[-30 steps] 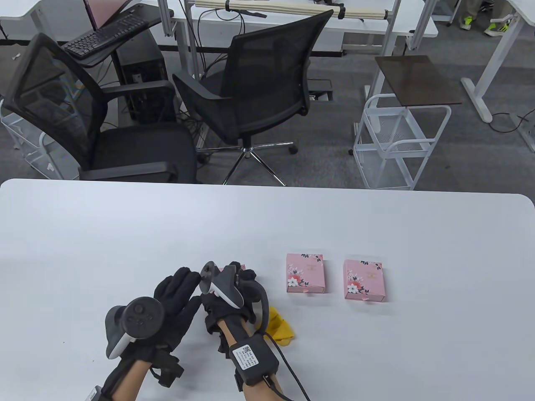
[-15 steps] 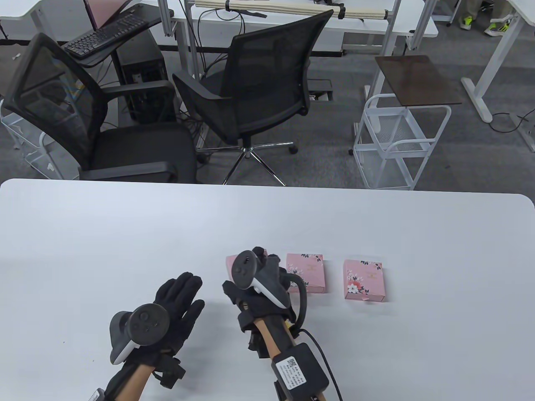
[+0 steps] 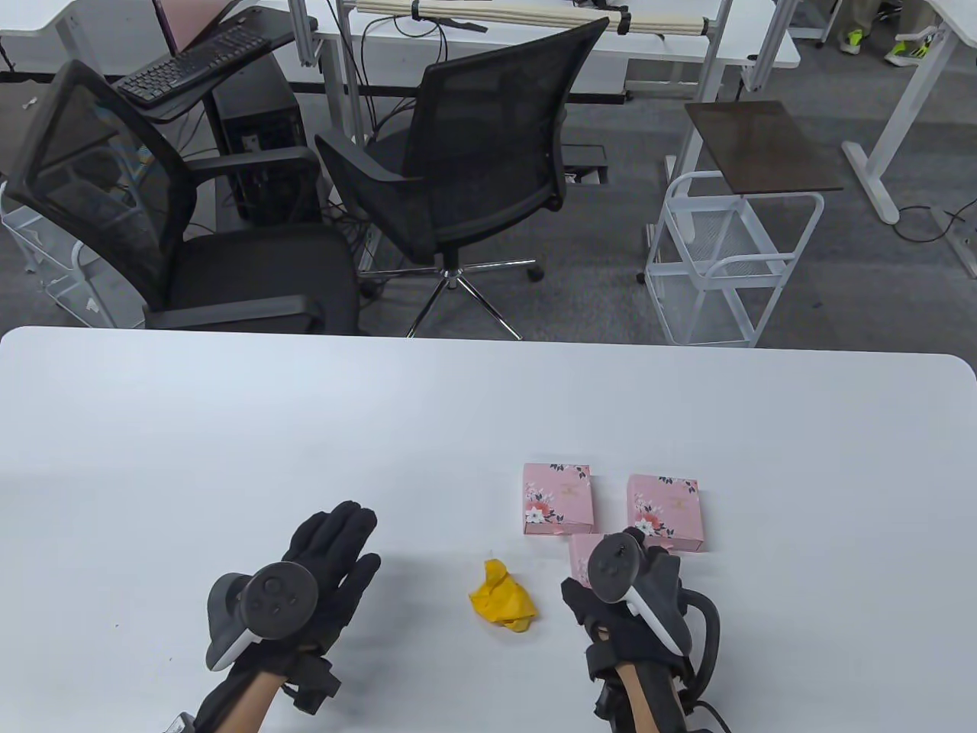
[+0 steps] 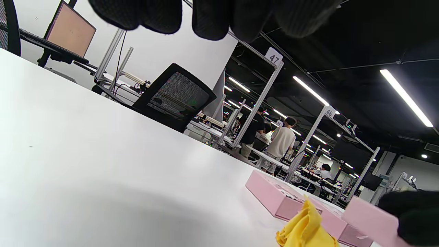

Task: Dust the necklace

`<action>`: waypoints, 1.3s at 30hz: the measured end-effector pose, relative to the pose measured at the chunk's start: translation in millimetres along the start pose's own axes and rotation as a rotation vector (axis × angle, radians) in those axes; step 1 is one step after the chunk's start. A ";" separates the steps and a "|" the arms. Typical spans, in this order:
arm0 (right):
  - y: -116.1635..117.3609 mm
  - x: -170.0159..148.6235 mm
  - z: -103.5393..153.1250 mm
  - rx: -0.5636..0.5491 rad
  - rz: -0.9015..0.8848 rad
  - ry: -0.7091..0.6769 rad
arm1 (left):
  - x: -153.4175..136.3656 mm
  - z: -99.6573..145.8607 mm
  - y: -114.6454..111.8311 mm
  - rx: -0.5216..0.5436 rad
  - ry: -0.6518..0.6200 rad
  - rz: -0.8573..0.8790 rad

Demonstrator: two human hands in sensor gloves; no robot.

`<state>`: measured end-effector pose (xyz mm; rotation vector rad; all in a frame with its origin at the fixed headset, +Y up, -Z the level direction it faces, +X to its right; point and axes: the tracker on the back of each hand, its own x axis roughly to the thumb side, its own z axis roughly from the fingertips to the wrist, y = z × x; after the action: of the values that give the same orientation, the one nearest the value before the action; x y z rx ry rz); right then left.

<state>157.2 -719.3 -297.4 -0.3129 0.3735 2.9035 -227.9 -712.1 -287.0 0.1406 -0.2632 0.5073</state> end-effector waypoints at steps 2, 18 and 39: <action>12.1 -10.5 -3.7 0.021 0.004 0.029 | 0.3 0.3 0.1 -0.003 0.001 -0.003; -7.3 -4.9 6.1 -0.102 0.041 -0.032 | 6.8 1.5 -0.5 -0.009 -0.005 -0.032; 35.8 107.9 44.3 -0.416 0.490 -0.463 | 56.6 8.9 -26.0 0.022 0.013 -0.604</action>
<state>37.8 -723.3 -272.5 0.4615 -0.2744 3.3724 -169.3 -710.3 -264.2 0.2276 -0.1892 -0.0886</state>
